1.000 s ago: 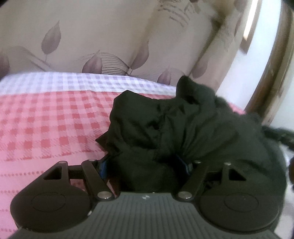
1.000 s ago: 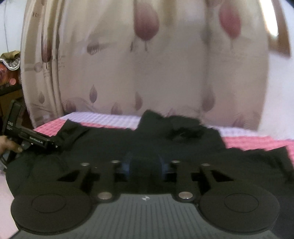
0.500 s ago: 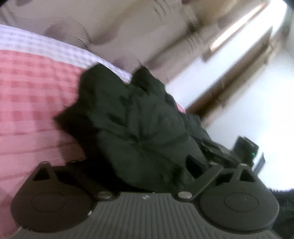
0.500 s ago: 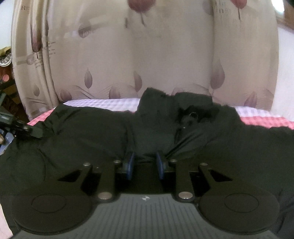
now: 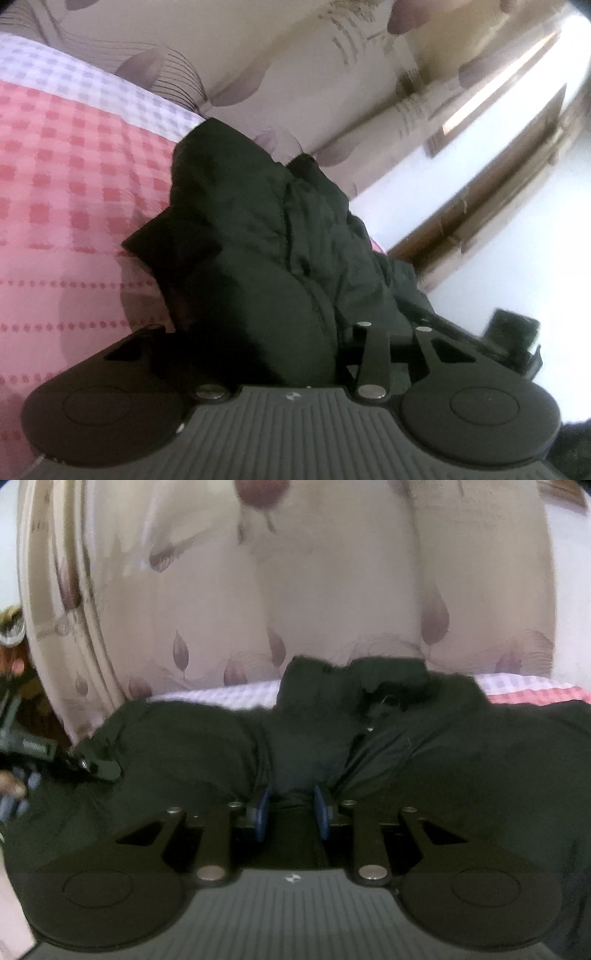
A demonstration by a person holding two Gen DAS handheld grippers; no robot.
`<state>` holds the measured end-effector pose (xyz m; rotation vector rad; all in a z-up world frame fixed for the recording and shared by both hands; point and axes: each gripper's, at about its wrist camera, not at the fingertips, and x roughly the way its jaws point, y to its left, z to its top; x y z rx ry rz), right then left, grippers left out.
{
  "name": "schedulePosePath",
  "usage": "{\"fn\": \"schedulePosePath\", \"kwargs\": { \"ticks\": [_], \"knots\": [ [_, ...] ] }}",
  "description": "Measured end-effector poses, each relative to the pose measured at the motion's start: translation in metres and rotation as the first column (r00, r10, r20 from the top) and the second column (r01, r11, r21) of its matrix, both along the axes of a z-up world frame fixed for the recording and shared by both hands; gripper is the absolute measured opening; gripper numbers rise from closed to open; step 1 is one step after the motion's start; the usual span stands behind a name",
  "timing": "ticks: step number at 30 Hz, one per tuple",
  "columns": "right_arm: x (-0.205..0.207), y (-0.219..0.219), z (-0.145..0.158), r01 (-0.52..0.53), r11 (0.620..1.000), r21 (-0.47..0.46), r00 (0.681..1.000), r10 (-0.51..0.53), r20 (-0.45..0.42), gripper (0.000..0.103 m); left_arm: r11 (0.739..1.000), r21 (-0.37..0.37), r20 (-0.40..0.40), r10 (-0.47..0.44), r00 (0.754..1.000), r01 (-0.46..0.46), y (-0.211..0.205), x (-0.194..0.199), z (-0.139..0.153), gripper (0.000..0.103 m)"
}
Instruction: Fold large clothes
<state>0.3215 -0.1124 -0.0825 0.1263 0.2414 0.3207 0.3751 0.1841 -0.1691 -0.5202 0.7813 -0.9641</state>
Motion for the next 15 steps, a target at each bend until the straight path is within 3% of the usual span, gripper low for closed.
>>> {"fn": "schedulePosePath", "kwargs": {
  "ticks": [2, 6, 10, 15],
  "knots": [
    [-0.017, -0.001, 0.008, -0.002, 1.0, -0.013, 0.999, 0.003, 0.04, 0.026, 1.0, -0.018, -0.013, 0.017, 1.0, -0.018, 0.003, -0.003, 0.0, 0.041],
    [-0.038, 0.008, 0.014, 0.004, 0.983, -0.185, 0.995, 0.015, 0.103, 0.026, 0.999, -0.025, -0.025, 0.03, 0.999, -0.031, 0.005, -0.007, 0.002, 0.041],
    [-0.02, 0.013, 0.006, 0.001, 0.968, -0.25, 0.998, 0.014, 0.056, 0.011, 0.999, -0.031, -0.035, 0.04, 0.999, -0.041, 0.005, -0.011, 0.002, 0.041],
    [0.013, 0.024, -0.011, -0.018, 0.959, -0.283, 1.0, 0.019, 0.002, 0.009, 0.998, -0.053, -0.07, 0.03, 0.997, -0.034, 0.007, -0.01, -0.002, 0.047]
  ]
}}
